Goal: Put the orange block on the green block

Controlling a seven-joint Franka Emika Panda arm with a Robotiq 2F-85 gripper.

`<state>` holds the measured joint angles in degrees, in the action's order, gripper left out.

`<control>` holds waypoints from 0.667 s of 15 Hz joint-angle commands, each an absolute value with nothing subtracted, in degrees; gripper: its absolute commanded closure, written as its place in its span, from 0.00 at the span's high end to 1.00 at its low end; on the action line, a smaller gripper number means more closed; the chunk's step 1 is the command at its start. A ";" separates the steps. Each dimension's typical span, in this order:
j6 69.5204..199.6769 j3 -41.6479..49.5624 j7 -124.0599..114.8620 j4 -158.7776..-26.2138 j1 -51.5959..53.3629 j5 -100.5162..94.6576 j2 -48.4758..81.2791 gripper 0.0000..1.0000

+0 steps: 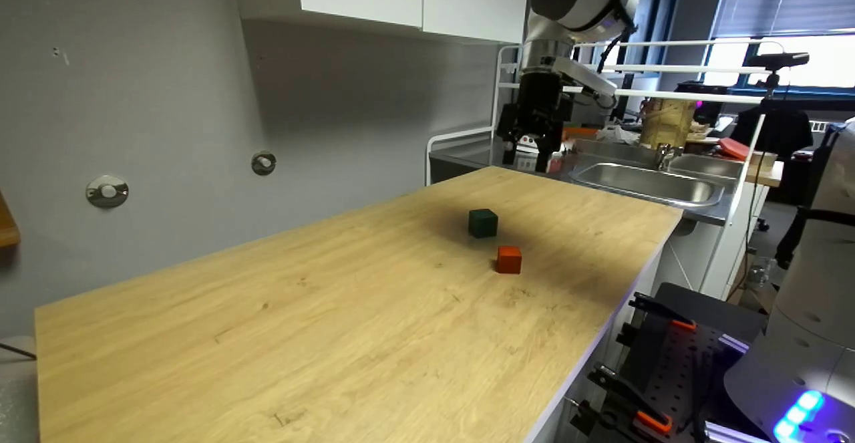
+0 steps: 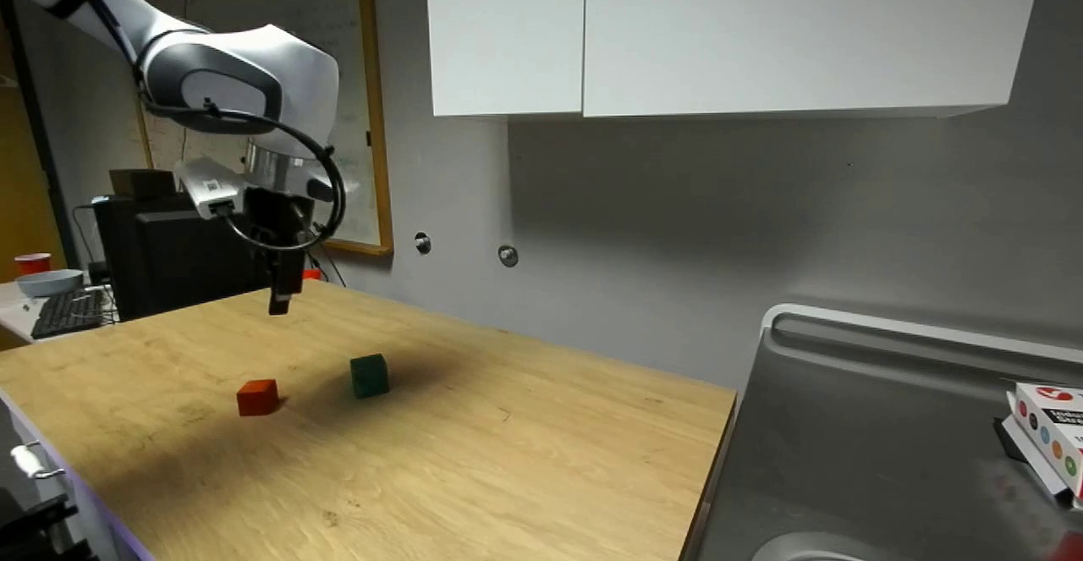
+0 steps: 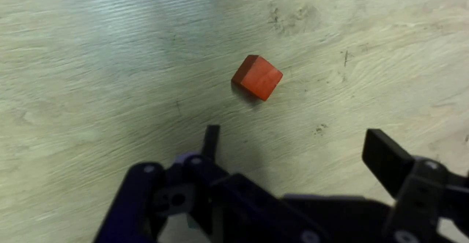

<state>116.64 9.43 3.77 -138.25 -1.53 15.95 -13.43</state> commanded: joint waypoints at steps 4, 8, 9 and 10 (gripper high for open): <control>117.35 7.13 -9.68 -131.45 -2.87 22.95 0.94 1.00; 116.74 6.77 -15.20 -129.04 -3.12 25.80 8.06 1.00; 116.46 6.63 -16.44 -128.58 -3.04 26.41 9.51 1.00; 115.90 6.50 -17.70 -127.91 -3.01 27.08 10.96 1.00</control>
<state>117.80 7.89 -13.30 -131.25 -2.10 24.97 6.69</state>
